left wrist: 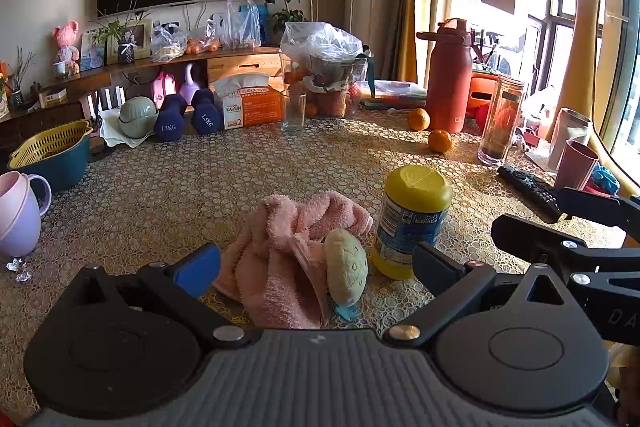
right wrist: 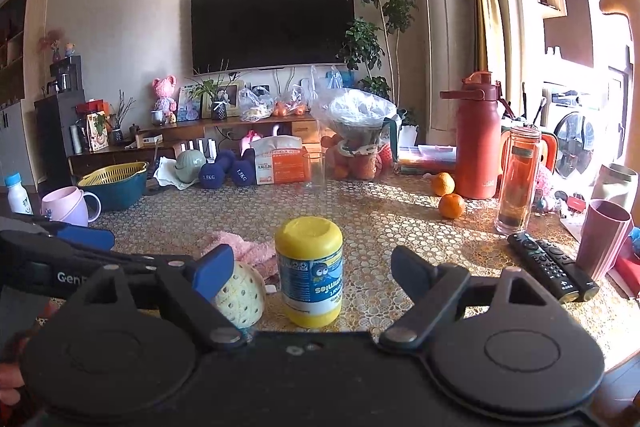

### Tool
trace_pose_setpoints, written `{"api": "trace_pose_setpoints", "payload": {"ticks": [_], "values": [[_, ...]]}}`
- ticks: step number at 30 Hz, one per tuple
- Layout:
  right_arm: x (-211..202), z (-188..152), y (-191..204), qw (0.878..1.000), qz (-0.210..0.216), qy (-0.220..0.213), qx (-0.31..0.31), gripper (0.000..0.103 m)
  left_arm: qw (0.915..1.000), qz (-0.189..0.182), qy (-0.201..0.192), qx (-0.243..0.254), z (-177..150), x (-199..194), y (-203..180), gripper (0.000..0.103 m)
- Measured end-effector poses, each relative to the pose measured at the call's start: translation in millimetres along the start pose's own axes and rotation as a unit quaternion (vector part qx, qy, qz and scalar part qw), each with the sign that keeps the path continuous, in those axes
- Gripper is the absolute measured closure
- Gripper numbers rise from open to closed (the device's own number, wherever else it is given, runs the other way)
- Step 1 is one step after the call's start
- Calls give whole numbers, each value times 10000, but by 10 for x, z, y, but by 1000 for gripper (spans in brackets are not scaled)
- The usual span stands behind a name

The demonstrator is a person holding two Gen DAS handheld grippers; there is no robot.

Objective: Organize objects
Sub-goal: 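Close the left gripper on the pink towel beside the cream plush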

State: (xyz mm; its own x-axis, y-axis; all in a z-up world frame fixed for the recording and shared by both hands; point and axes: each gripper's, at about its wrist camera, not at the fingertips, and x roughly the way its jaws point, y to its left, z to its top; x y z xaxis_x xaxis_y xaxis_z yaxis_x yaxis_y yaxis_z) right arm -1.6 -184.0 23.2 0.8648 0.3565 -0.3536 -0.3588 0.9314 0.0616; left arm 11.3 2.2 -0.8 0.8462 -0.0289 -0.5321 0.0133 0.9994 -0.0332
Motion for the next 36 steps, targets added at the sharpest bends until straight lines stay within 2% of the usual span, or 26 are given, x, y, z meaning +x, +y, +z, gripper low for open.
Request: {"api": "trace_pose_setpoints", "payload": {"ticks": [8,15,19,22,27,29,32,35,36], "values": [[201,24,-63,9999,3,135,-78,18,9998,-39,193,35,18,198,29,0],[474,70,-144,9992,31,367,-135,18,9978,-154,640,4,-13,537,46,0],[635,109,-204,9984,126,536,-114,18,9969,-64,784,58,-44,726,43,0],[714,125,-243,9981,125,587,-134,18,9953,-16,961,-112,-43,903,114,0],[831,123,-285,9969,246,730,-155,18,9893,-297,1339,-494,-72,1167,247,0],[877,127,-287,9962,347,776,-164,18,9870,-270,1483,-566,-112,1247,270,0],[931,137,-293,9954,449,835,-163,18,9871,-282,1467,-573,-140,1272,275,0],[989,149,-294,9943,539,893,-222,18,9878,-326,1404,-594,-119,1252,266,11],[1006,151,-290,9938,576,915,-265,19,9878,-389,1383,-608,-109,1246,264,20]]}}
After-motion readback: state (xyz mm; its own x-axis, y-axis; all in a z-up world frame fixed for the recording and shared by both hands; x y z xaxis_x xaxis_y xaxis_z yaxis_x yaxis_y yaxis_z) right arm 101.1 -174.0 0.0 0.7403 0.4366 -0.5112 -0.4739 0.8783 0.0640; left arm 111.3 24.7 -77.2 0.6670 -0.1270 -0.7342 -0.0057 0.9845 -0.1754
